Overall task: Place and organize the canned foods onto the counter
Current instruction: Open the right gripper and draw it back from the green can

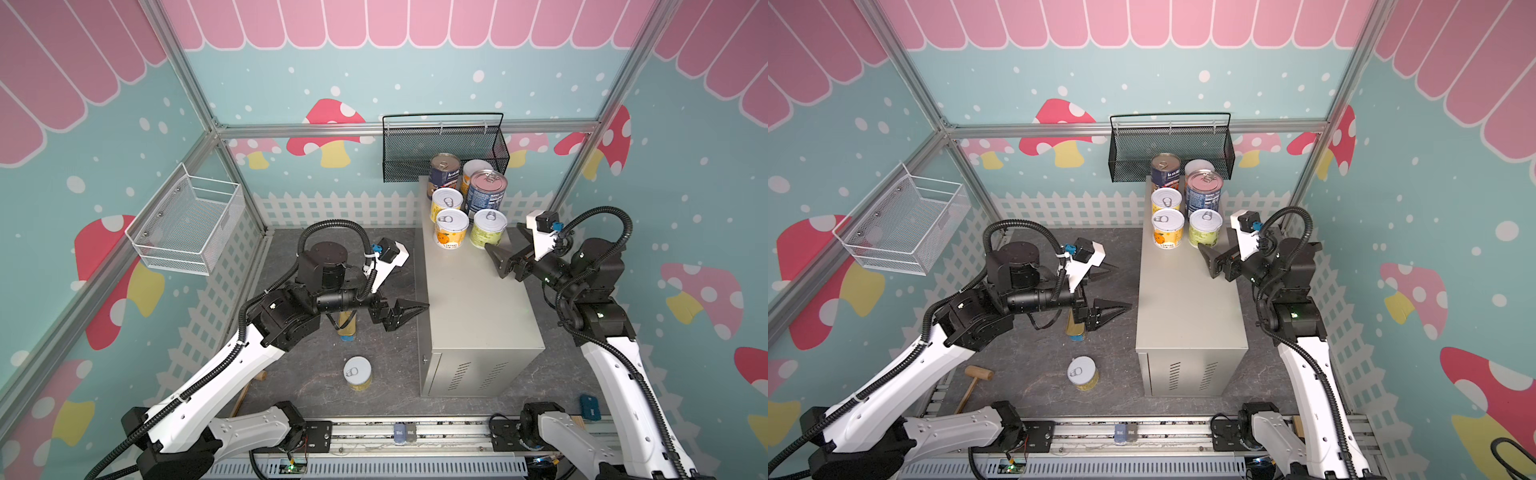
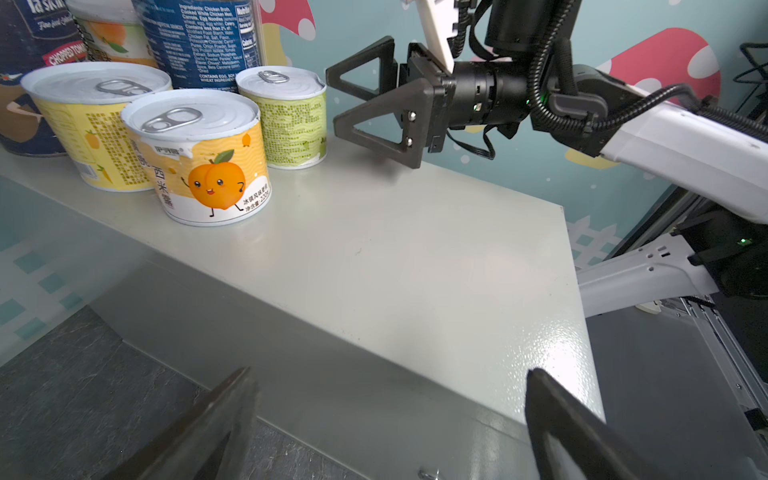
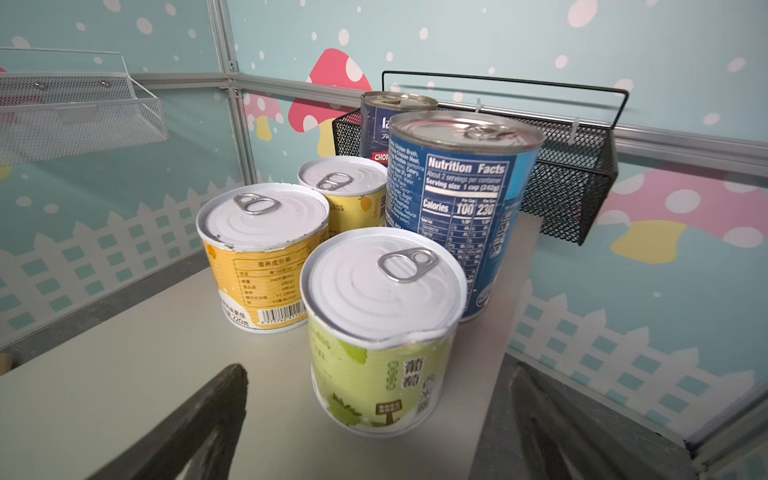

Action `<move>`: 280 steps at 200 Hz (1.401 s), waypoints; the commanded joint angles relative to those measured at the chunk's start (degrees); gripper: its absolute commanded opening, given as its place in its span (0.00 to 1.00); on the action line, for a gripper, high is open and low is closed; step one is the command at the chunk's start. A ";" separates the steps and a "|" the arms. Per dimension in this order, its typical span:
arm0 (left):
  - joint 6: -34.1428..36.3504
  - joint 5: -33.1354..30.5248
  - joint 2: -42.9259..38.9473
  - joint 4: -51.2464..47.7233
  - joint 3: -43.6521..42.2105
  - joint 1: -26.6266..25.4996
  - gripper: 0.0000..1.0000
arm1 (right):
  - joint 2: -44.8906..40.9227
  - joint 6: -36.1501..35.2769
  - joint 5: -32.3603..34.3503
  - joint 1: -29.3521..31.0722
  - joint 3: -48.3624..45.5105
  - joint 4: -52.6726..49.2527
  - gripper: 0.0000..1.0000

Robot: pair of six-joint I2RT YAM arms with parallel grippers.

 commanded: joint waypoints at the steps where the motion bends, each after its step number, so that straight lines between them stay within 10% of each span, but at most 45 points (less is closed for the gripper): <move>1: 0.43 0.16 -0.33 0.13 0.89 0.22 0.99 | -1.20 -1.76 5.12 -0.75 3.91 -5.52 0.99; 280: -0.17 -0.14 1.42 -0.85 2.49 0.13 0.99 | 10.94 1.66 -9.04 -12.17 7.64 -2.06 0.99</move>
